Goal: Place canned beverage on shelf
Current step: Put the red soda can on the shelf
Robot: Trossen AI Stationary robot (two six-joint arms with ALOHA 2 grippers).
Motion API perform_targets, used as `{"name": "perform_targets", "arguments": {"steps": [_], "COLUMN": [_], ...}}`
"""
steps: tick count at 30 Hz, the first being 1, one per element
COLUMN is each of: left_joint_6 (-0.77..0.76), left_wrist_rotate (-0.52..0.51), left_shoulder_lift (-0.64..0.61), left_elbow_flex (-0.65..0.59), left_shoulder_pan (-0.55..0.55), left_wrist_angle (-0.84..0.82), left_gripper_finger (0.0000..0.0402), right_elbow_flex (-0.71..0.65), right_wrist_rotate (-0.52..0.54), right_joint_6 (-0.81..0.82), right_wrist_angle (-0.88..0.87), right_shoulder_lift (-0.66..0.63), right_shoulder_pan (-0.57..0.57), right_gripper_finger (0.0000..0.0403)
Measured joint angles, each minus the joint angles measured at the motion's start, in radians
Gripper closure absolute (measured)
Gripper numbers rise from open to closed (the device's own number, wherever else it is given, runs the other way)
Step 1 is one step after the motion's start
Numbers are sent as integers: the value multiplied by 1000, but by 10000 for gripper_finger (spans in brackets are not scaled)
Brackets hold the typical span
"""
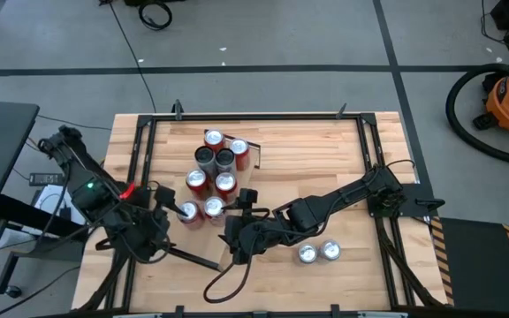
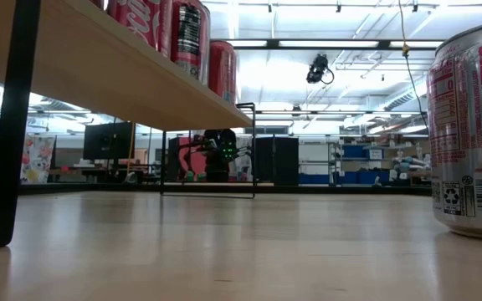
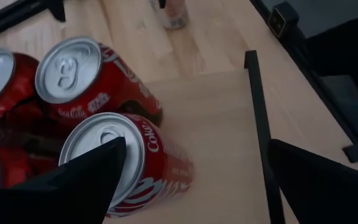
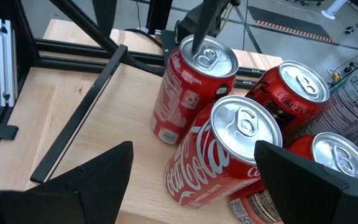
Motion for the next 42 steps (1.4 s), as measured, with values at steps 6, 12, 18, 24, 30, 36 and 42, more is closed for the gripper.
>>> {"name": "perform_targets", "arguments": {"steps": [6,12,18,24,30,36,42], "left_joint_6": [-26,-19,10,70,98,101,105], "left_wrist_rotate": [-2,-47,-142,-203,-237,-314,-357], "left_shoulder_lift": [-31,-31,-29,-1,64,94,96], "left_elbow_flex": [-2,-2,-2,-2,-2,-2,-2], "left_shoulder_pan": [-2,-1,-3,-3,0,0,0], "left_wrist_angle": [-15,14,24,17,-25,-95,-128], "left_gripper_finger": [2,2,2,2,2,2,2], "right_elbow_flex": [0,0,-1,-32,-37,-37,-37], "right_wrist_rotate": [0,0,0,-1,0,0,0], "right_joint_6": [0,0,3,10,8,3,6], "right_wrist_angle": [0,0,1,4,22,23,23], "right_shoulder_lift": [0,0,0,2,1,2,1], "right_shoulder_pan": [1,1,1,1,1,1,1], "right_gripper_finger": [57,57,57,57,57,57,57]}}
